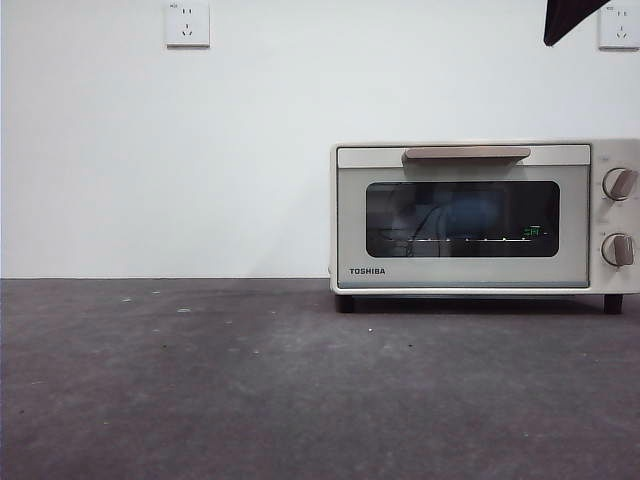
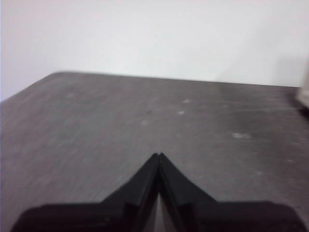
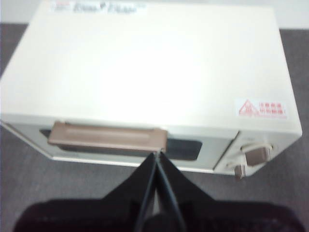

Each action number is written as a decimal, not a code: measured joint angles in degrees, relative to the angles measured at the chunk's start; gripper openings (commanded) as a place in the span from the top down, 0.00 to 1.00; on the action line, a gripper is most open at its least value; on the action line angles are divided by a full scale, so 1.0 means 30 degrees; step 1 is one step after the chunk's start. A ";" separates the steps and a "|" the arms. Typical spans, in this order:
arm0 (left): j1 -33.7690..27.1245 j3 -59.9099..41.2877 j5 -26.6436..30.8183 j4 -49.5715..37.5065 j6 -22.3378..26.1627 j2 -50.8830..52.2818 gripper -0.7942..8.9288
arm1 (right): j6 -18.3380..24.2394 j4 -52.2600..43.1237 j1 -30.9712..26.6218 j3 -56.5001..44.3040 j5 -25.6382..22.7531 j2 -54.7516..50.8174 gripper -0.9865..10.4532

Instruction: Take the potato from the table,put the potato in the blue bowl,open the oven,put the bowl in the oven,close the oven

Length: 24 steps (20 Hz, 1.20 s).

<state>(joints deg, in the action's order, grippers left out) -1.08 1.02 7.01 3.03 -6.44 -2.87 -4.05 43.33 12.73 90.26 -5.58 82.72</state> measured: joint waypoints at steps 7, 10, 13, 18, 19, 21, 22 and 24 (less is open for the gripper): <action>-0.0015 0.0000 -0.0138 0.1916 -0.0605 0.0838 0.92 | -0.0007 -0.0080 -0.0007 0.0000 -0.0007 0.0000 0.91; -0.0015 0.0000 -0.1333 0.2171 -0.0597 0.0838 0.92 | -0.0007 -0.0080 0.0000 0.0000 0.0000 0.0000 0.91; -0.0131 0.0000 -0.3031 0.2390 -0.0503 0.0838 0.92 | 0.0000 -0.0087 0.0000 0.0000 0.0000 0.0000 0.91; -0.0138 0.0000 -0.3344 0.2397 -0.0350 0.0838 0.92 | -0.0007 -0.0087 0.0000 0.0000 0.0000 0.0007 0.91; -0.0138 0.0000 -0.3344 0.2397 -0.0277 0.0838 0.92 | -0.0007 -0.0087 0.0000 0.0000 0.0000 0.0007 0.91; -0.0138 0.0000 -0.3432 0.2397 0.0051 0.0838 0.92 | -0.0007 -0.0087 0.0000 0.0000 0.0000 0.0007 0.91; -0.0138 0.0000 -0.3519 0.2397 0.0255 0.0838 0.92 | -0.0007 -0.0087 0.0000 0.0000 0.0000 0.0007 0.91; -0.0138 0.0000 -0.3723 0.2397 0.0765 0.0838 0.92 | -0.0007 -0.0087 0.0000 0.0000 0.0000 0.0007 0.91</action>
<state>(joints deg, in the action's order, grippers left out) -1.50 1.02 -4.16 10.22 -4.14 -0.36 -4.08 43.07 12.73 90.26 -5.58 82.74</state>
